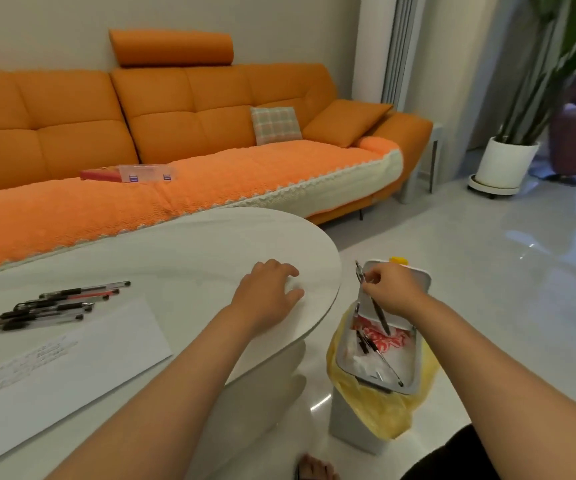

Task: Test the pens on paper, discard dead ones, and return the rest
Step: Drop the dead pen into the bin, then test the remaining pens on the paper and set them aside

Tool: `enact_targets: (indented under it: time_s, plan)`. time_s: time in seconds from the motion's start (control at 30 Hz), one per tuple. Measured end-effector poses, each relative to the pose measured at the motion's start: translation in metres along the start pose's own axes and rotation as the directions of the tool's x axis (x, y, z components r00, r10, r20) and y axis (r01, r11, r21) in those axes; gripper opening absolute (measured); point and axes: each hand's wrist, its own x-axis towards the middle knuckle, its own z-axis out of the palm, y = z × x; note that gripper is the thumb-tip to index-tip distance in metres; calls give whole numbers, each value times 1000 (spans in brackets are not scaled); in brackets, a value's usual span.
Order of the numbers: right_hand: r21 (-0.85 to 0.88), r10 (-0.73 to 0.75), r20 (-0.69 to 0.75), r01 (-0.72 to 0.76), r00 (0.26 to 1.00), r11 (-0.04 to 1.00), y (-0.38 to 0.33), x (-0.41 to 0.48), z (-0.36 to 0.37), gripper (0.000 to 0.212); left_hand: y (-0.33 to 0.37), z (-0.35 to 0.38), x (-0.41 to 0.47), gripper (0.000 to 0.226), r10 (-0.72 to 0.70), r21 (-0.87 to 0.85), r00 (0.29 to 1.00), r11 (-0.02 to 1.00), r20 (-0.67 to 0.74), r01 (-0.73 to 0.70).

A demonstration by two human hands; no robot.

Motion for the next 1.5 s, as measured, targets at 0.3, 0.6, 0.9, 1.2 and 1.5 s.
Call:
enact_targets:
  time_s: [0.3, 0.6, 0.9, 1.2, 1.5]
  plan:
    - [-259, 186, 194, -133, 963, 957, 63, 16, 44, 12, 8, 27, 12, 42, 20, 80, 999, 997, -47, -16]
    - [-163, 149, 104, -131, 983, 978, 30, 8, 31, 32, 8, 22, 6, 41, 22, 37, 1000, 999, -21, -21]
    - [55, -193, 23, 191, 981, 980, -85, -20, 11, 23, -19, -13, -17, 39, -42, -2, 995, 999, -87, 42]
    - [89, -467, 193, 459, 863, 884, -217, -46, 71, 20, -109, -80, -83, 39, -209, 19, 960, 976, -185, 216]
    - [223, -676, 350, 644, 648, 732, -338, -87, 163, 21, -215, -134, -185, 36, -395, 59, 872, 902, -290, 428]
